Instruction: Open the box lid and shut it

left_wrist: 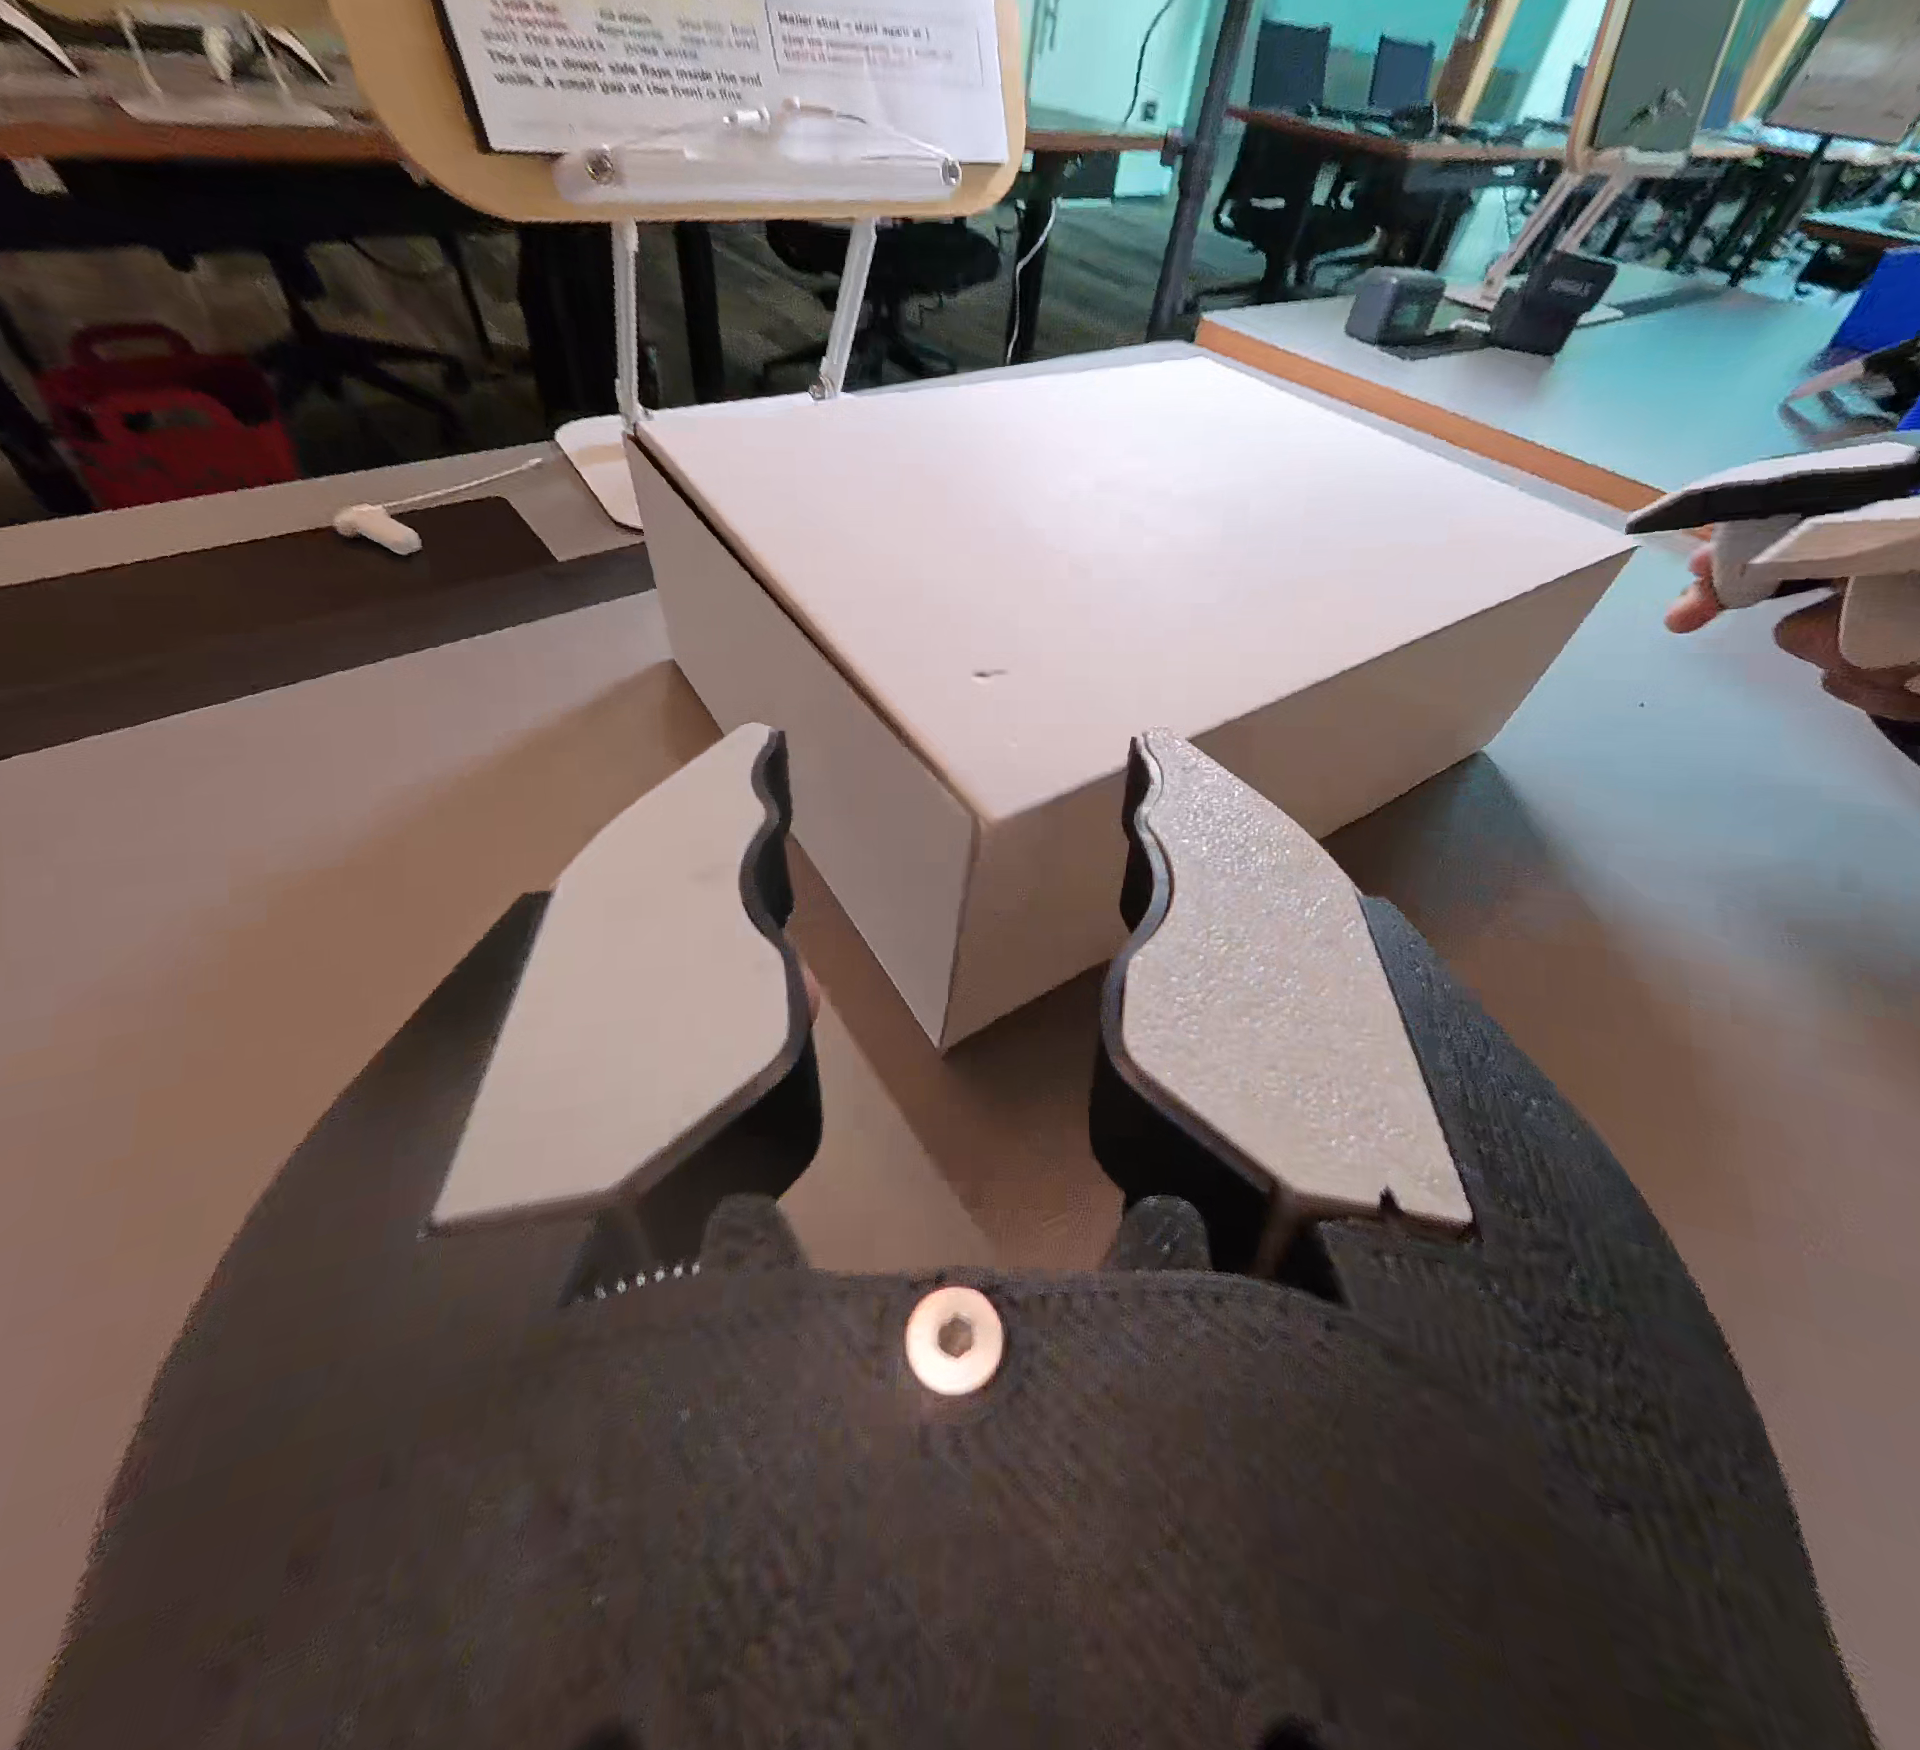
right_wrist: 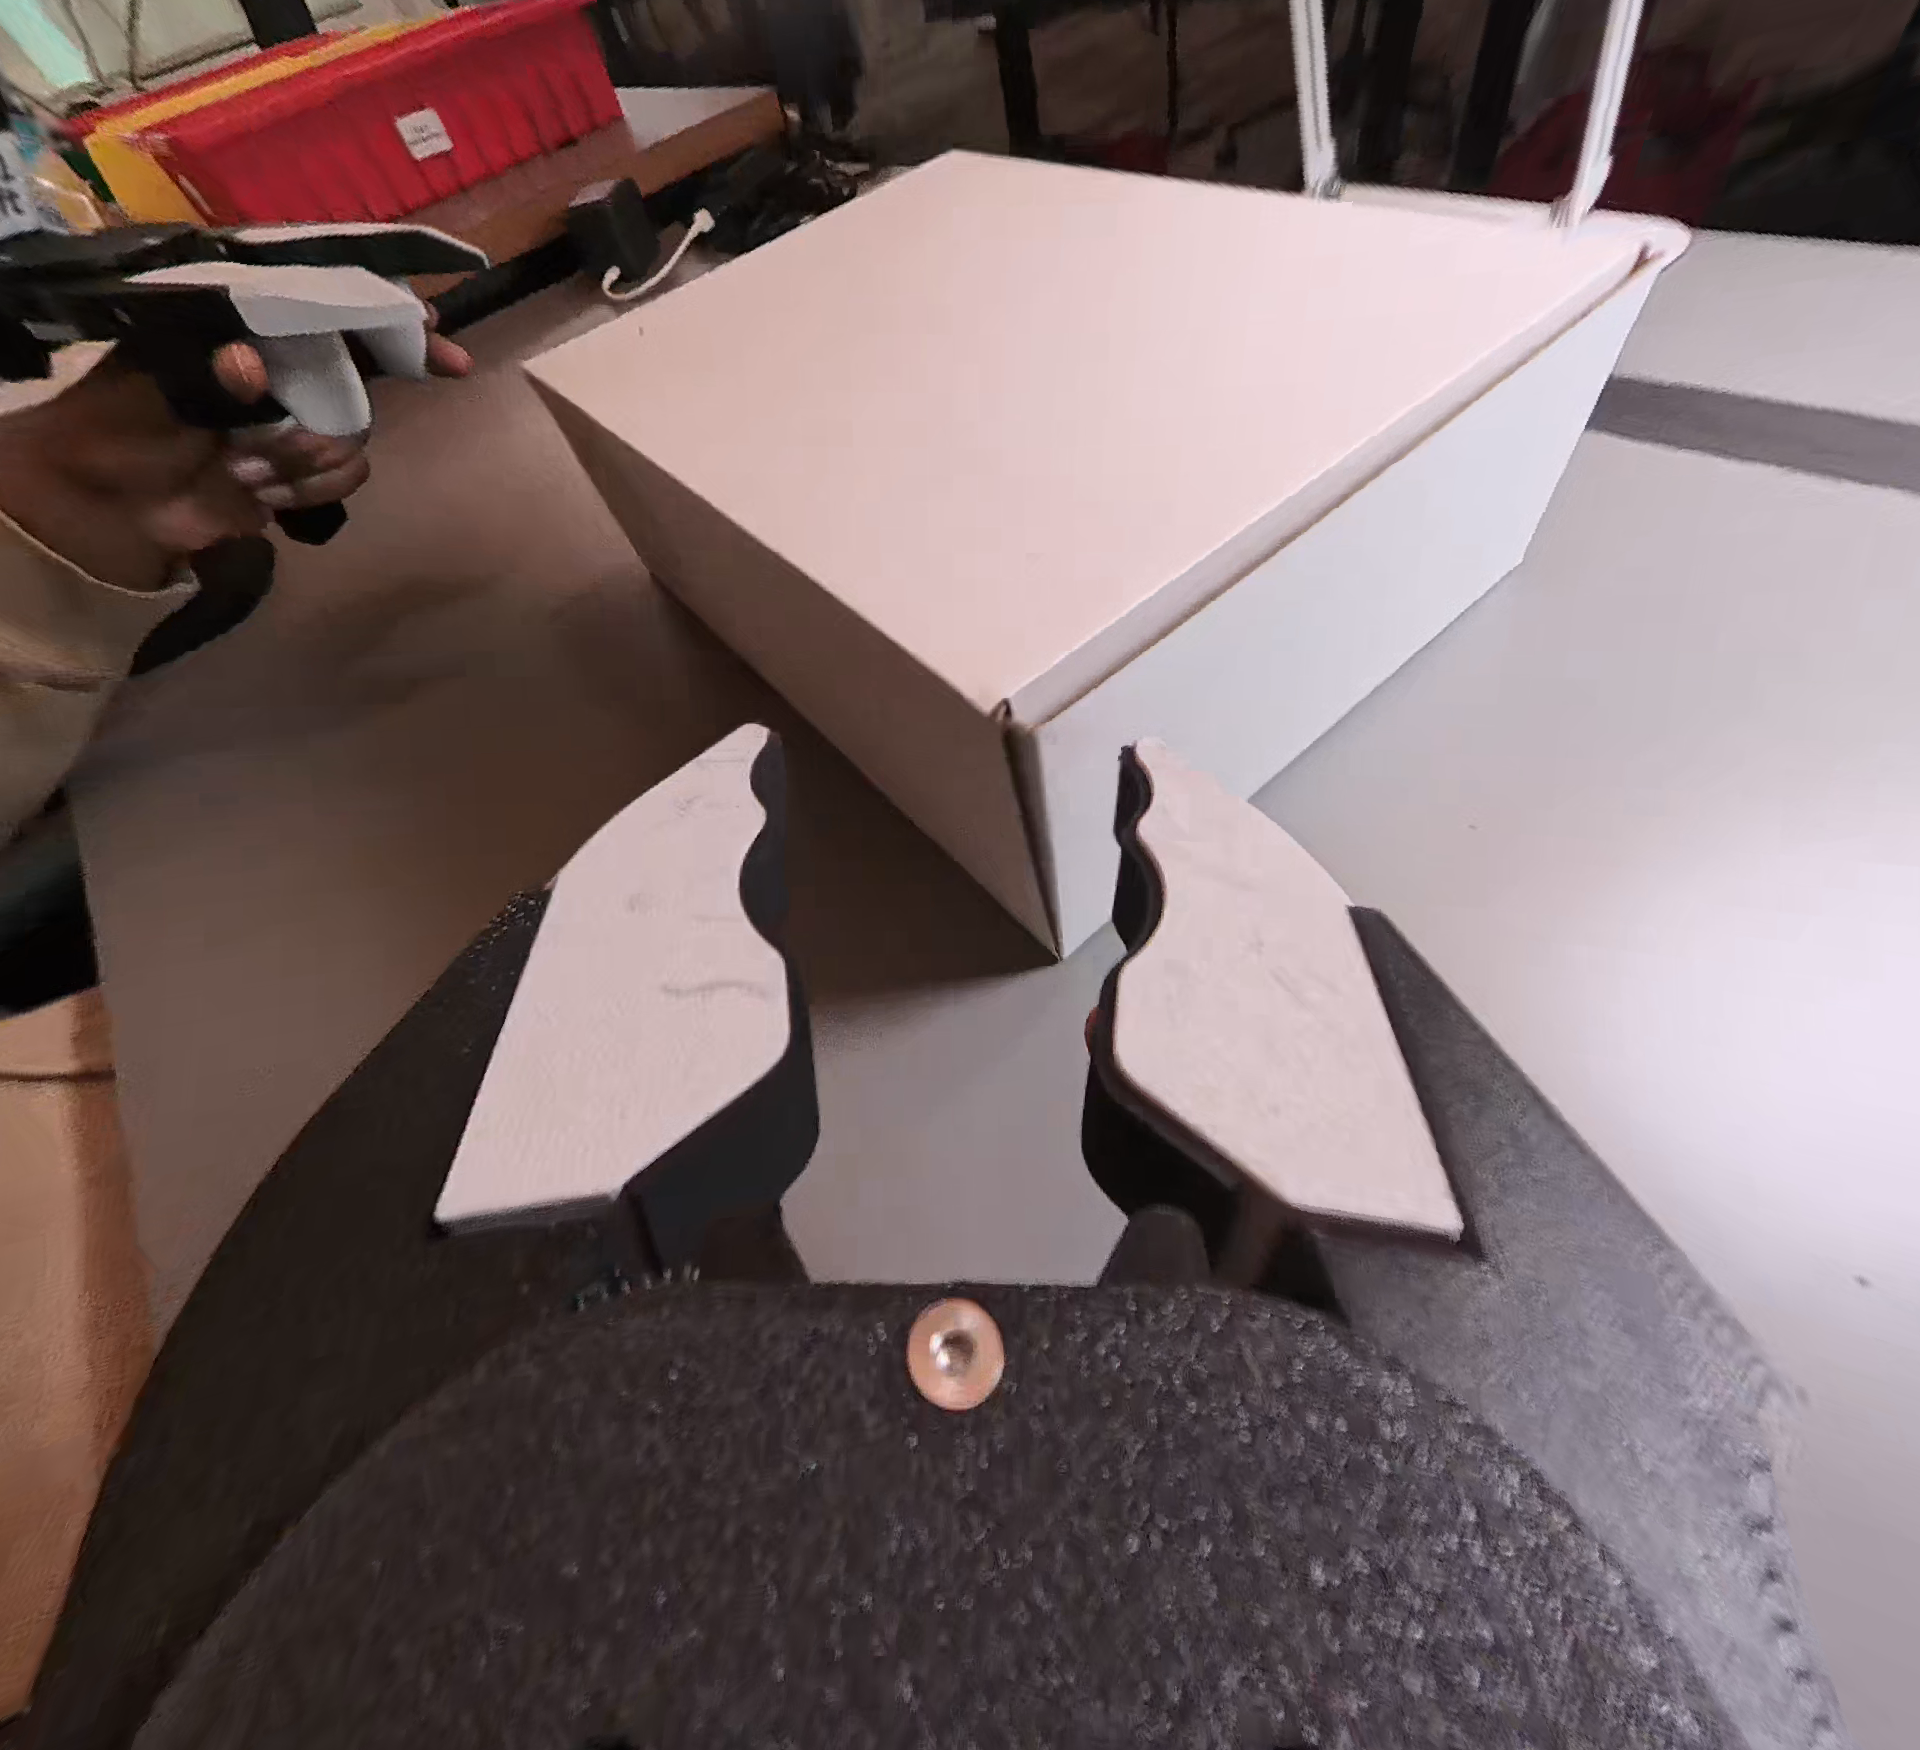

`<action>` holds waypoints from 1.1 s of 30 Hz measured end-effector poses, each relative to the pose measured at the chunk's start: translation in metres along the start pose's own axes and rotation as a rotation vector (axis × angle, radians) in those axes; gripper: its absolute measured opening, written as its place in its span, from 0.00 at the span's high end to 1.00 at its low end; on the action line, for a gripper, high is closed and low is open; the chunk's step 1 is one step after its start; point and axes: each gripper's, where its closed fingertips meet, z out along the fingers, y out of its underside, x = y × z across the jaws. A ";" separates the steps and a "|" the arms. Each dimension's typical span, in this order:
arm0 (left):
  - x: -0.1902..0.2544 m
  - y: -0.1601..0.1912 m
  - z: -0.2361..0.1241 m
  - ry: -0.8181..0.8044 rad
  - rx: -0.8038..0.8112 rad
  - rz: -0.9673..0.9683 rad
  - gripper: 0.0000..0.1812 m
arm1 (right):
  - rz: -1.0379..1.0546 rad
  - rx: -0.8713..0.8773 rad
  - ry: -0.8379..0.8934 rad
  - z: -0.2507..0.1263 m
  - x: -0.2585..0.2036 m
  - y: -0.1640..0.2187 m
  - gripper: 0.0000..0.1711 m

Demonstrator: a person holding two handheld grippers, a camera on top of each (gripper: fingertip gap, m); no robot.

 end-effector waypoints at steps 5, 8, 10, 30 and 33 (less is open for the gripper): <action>0.020 0.021 -0.030 -0.088 0.077 -0.020 0.60 | -0.222 0.072 0.147 -0.018 -0.006 0.013 0.53; 0.030 0.027 -0.039 -0.147 0.072 0.043 0.58 | -0.279 0.096 0.244 -0.020 -0.002 0.020 0.48; 0.031 0.022 -0.047 -0.184 0.076 0.070 0.56 | -0.284 0.119 0.292 -0.022 -0.001 0.021 0.46; 0.025 0.039 0.008 -0.065 -0.101 0.064 0.57 | -1.070 -0.479 0.158 0.043 0.028 0.006 0.47; 0.032 0.041 0.006 -0.049 -0.097 0.053 0.58 | -1.092 -0.520 0.136 0.048 0.030 0.015 0.53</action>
